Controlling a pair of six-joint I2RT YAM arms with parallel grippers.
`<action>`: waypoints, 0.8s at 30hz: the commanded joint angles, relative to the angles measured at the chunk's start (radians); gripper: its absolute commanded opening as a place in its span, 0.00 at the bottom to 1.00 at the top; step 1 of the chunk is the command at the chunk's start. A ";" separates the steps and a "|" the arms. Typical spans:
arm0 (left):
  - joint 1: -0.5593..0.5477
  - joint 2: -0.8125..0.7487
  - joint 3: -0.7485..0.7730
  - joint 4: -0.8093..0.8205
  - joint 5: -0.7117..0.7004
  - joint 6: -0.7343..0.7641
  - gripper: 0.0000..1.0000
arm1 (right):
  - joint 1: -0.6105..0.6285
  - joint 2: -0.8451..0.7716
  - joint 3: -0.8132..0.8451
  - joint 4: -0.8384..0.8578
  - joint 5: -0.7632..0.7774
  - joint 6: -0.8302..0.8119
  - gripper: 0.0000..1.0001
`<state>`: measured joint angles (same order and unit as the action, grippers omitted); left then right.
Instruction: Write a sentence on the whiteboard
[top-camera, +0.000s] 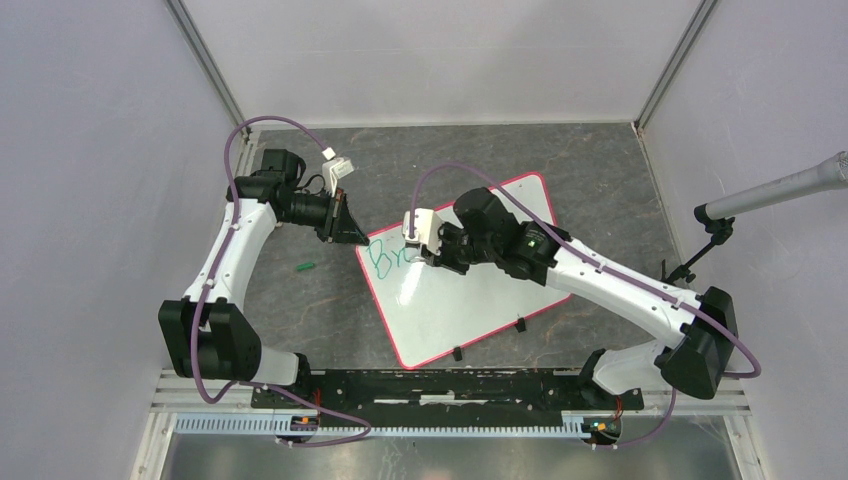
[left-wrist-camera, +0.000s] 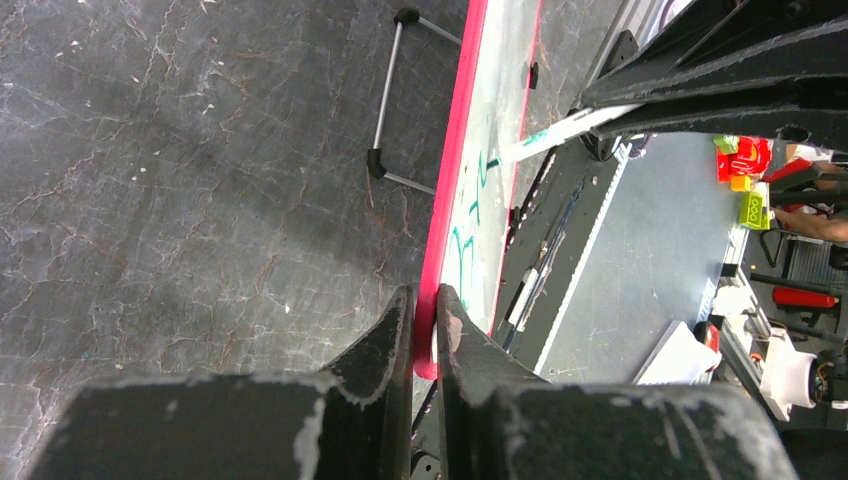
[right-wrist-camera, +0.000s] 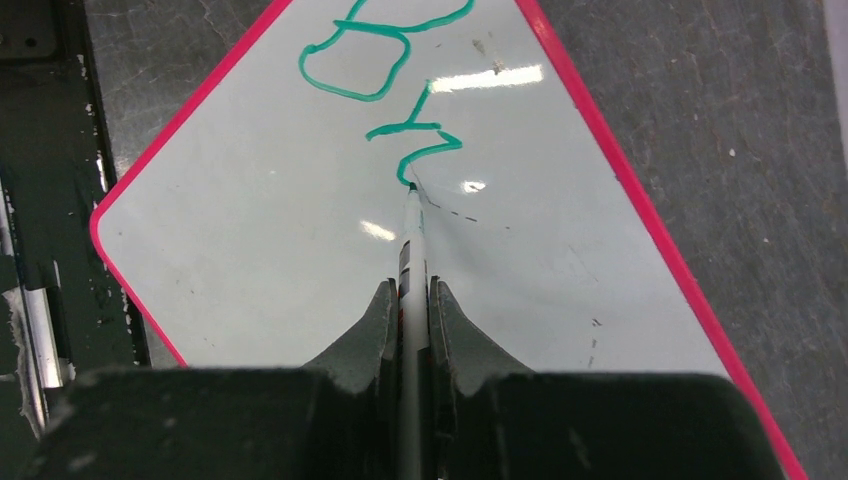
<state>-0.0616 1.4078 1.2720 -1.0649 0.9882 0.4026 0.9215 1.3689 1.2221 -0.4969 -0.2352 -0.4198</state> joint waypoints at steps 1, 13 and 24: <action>-0.026 0.001 0.013 -0.017 0.021 0.047 0.02 | -0.001 -0.007 0.095 -0.034 0.035 -0.016 0.00; -0.027 -0.002 0.012 -0.017 0.023 0.046 0.02 | -0.001 0.031 0.140 0.030 0.022 0.006 0.00; -0.026 -0.006 0.011 -0.017 0.018 0.045 0.02 | -0.002 0.071 0.134 0.044 0.065 0.018 0.00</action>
<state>-0.0616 1.4075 1.2720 -1.0672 0.9913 0.4026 0.9207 1.4322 1.3258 -0.4793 -0.1997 -0.4118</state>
